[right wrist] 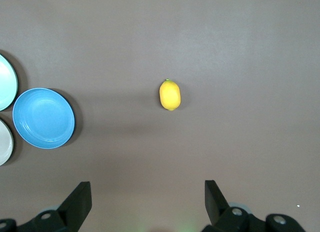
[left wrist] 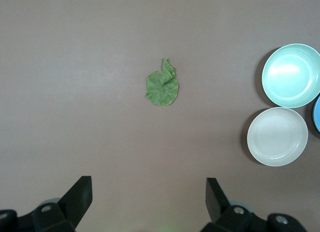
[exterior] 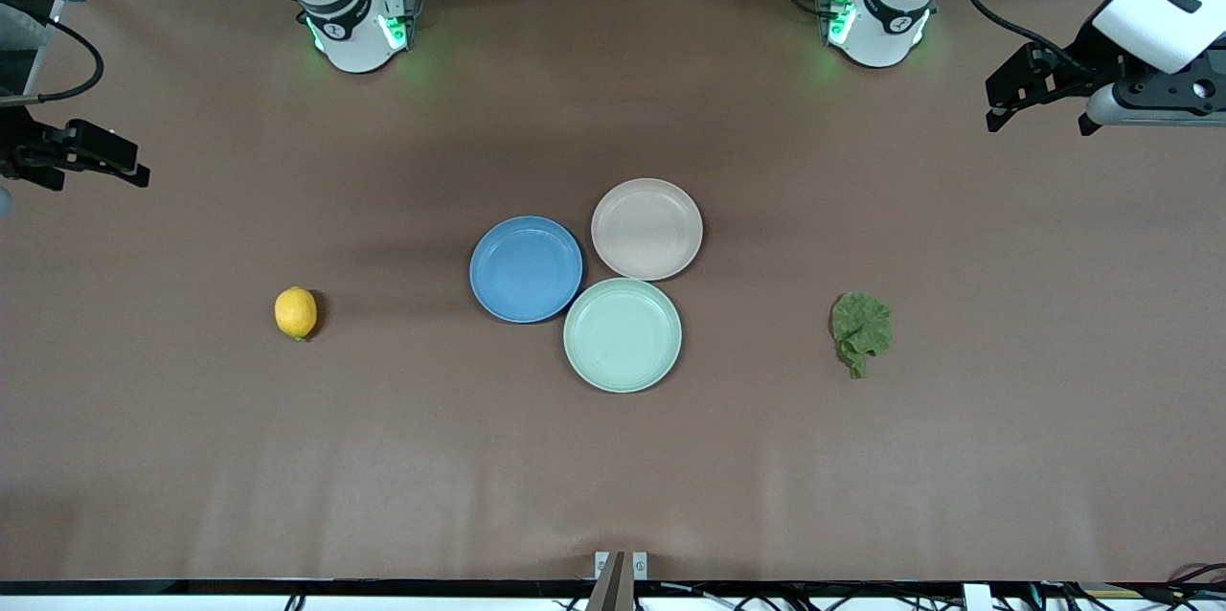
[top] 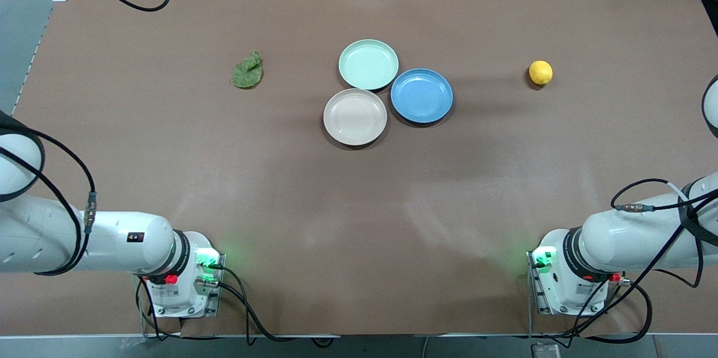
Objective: Pick lemon and lettuce from blue and beige plates
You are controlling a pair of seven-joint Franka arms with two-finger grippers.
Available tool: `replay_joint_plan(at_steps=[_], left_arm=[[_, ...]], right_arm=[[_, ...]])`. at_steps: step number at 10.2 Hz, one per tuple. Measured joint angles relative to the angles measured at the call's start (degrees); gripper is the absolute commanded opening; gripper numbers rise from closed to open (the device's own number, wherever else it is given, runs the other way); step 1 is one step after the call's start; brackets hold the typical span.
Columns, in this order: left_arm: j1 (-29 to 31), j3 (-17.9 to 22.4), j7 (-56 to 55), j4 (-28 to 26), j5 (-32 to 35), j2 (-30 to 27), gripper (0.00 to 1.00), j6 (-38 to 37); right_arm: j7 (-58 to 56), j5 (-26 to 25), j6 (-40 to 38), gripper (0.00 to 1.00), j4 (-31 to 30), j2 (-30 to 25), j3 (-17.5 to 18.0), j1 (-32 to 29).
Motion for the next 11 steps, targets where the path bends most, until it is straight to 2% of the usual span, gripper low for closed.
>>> replay_joint_plan(at_steps=[11], left_arm=[[0.0, 0.0, 0.0, 0.0, 0.0, 0.0, 1.00, 0.0]], right_arm=[[0.1, 0.0, 1.2, 1.00, -2.3, -0.6, 0.6, 0.1]])
